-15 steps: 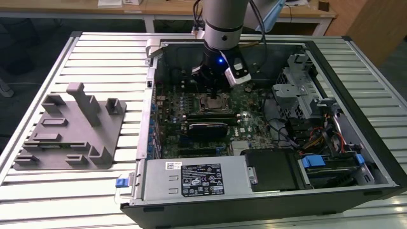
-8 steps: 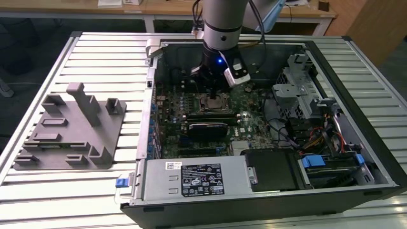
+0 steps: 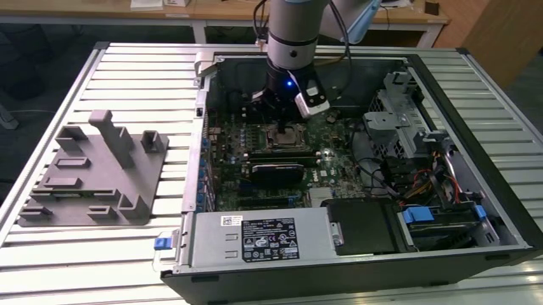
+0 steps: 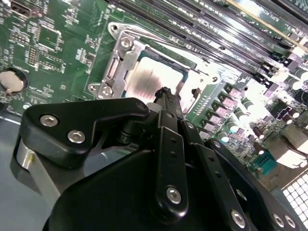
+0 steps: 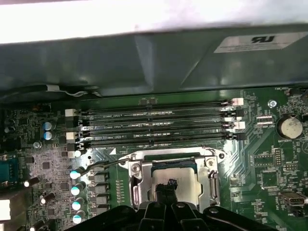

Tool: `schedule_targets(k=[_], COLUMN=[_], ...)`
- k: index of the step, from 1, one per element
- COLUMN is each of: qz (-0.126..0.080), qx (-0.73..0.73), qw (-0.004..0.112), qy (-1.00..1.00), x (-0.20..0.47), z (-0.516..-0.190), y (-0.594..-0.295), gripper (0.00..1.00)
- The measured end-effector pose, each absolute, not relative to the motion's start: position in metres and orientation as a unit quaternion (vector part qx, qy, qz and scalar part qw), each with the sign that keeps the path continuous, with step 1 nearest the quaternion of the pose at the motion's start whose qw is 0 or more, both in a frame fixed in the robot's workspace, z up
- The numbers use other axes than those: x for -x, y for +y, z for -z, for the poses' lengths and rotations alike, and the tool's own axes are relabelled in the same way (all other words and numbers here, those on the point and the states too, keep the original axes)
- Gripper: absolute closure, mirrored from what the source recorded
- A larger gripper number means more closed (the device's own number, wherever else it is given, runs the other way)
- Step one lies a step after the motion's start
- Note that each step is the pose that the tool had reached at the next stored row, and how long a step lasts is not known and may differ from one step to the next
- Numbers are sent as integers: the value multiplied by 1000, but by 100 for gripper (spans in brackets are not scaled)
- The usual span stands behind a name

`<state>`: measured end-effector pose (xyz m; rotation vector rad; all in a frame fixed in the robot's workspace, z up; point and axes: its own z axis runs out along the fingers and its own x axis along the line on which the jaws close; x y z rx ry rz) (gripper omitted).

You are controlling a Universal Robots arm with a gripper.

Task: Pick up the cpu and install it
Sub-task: 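Close the cpu cover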

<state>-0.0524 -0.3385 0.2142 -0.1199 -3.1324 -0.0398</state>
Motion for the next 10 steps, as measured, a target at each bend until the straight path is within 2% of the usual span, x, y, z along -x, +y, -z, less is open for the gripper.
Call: schedule_targets(k=[10], qz=[13], qx=[38], qw=[1], qy=[-999], x=[65], z=[-208], y=[-339], gripper=[89])
